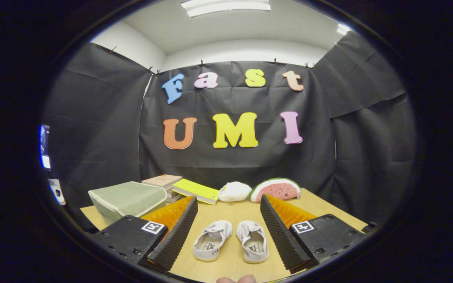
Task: Open the storage box then place both shoes into the box .Put the left shoe in first, then the right shoe, with the right side of both shoes facing outward in a uniform manner.
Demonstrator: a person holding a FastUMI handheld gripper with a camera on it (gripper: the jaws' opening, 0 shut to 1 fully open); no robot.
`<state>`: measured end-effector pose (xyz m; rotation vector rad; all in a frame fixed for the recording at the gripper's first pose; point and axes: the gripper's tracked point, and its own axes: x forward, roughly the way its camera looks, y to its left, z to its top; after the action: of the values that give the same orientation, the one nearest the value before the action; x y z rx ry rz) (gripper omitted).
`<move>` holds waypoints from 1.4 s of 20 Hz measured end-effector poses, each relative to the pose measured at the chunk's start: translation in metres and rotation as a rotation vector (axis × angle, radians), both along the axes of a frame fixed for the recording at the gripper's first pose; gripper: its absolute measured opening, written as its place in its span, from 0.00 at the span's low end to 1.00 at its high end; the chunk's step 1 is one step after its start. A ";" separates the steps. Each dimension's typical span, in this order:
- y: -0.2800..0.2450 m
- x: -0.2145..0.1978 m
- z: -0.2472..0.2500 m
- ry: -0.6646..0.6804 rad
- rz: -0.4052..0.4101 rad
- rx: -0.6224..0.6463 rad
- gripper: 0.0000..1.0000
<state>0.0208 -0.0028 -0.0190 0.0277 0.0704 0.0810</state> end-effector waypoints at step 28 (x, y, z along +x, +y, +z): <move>0.211 0.067 -0.073 0.454 0.777 0.447 1.00</move>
<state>0.0882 0.2079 -0.0920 0.4671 0.5150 0.8676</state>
